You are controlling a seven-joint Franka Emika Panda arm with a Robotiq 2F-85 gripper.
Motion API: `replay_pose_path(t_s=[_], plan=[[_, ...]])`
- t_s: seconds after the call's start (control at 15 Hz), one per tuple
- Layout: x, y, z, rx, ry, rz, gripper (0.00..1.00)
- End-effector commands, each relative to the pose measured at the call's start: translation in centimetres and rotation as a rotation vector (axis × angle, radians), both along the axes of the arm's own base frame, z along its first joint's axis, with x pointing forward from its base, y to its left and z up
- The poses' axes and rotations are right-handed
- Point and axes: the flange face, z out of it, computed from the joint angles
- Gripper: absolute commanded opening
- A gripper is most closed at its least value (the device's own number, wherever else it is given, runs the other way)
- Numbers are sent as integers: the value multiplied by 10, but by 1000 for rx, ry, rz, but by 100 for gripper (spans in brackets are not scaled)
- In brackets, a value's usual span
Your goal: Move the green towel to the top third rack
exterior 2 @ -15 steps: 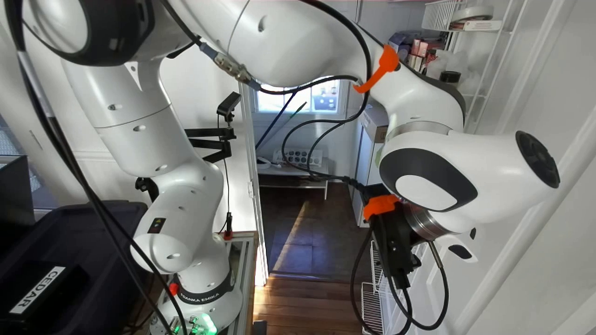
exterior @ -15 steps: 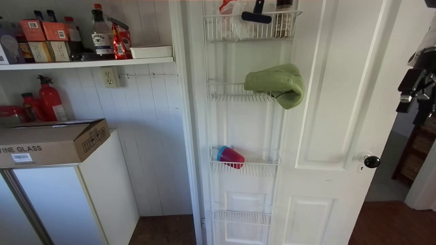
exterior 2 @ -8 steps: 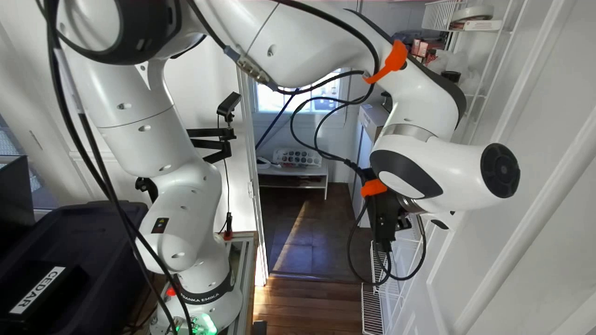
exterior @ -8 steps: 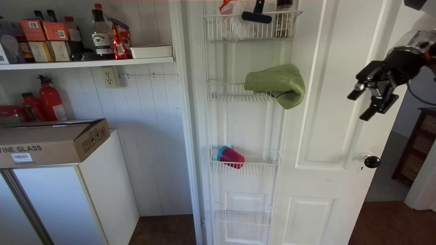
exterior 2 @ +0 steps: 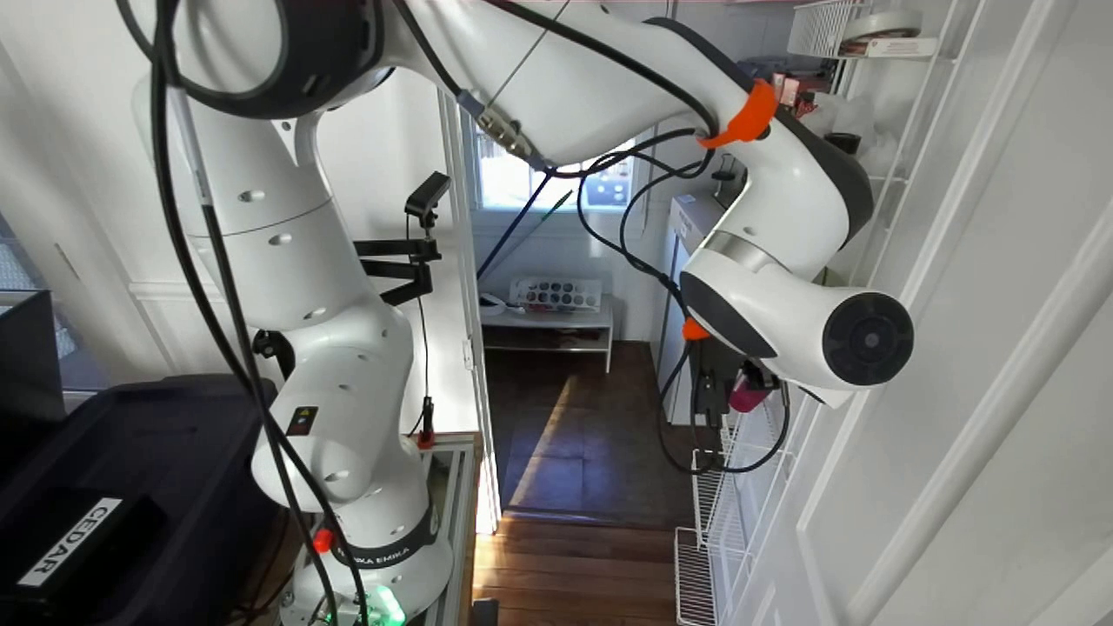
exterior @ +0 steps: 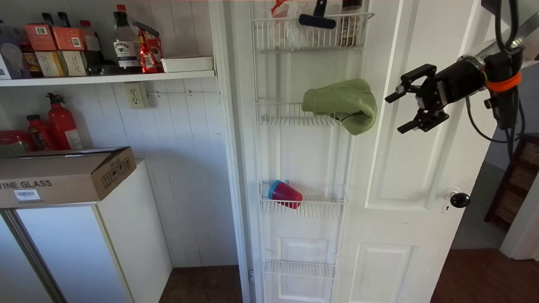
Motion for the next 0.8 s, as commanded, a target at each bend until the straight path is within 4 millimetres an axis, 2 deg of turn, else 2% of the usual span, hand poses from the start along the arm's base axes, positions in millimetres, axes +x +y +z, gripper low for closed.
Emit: replay_pose_path(t_s=[0.0, 0.2, 0.73], plan=[[9, 2, -2, 87, 18, -20, 100], [11, 12, -3, 153, 37, -19, 100], [25, 30, 12, 299, 31, -30, 100]])
